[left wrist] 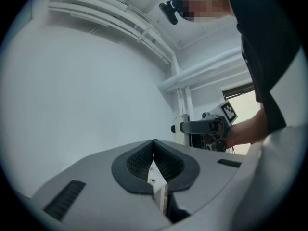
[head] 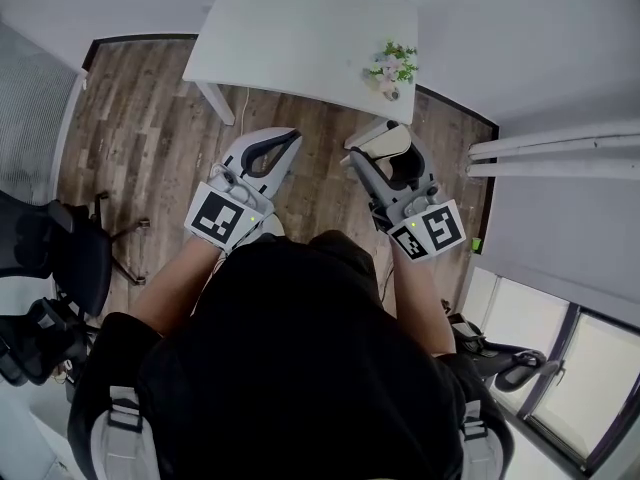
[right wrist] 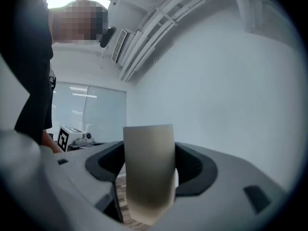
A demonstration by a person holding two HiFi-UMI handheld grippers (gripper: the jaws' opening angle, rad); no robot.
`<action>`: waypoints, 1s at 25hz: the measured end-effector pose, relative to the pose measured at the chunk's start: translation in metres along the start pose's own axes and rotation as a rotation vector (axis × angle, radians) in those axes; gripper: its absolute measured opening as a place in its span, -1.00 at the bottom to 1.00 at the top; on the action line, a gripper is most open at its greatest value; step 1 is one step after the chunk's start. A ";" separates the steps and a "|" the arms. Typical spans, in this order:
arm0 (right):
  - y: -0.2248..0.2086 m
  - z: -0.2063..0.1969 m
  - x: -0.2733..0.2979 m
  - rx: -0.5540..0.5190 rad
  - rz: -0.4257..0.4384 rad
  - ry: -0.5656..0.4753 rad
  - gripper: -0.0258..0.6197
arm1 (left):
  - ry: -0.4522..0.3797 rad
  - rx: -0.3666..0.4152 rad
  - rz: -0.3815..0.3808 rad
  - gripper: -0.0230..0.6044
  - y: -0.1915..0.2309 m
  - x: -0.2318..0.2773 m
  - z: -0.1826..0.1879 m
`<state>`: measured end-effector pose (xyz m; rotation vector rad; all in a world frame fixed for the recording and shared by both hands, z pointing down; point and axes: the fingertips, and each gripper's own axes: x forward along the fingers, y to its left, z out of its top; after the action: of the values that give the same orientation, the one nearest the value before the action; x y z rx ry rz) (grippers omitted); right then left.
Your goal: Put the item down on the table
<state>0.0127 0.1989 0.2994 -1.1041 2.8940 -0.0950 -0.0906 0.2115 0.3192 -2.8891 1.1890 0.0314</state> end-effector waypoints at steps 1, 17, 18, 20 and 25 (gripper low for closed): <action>0.000 0.000 0.003 0.001 -0.006 -0.004 0.05 | -0.004 0.002 -0.003 -0.95 0.004 -0.001 -0.001; -0.066 -0.014 0.048 0.020 -0.009 -0.003 0.05 | -0.004 -0.012 -0.006 -0.95 0.050 0.058 -0.013; -0.074 -0.013 0.053 0.020 -0.003 -0.005 0.05 | 0.000 -0.008 -0.003 -0.95 0.054 0.066 -0.013; -0.091 -0.010 0.062 0.018 0.010 -0.007 0.05 | 0.002 0.000 0.004 -0.95 0.062 0.083 -0.011; -0.135 -0.005 0.082 0.019 0.045 -0.006 0.05 | 0.004 0.014 0.022 -0.95 0.079 0.129 -0.006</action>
<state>0.0408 0.0442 0.3129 -1.0346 2.9045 -0.1171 -0.0540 0.0644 0.3210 -2.8656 1.2168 0.0170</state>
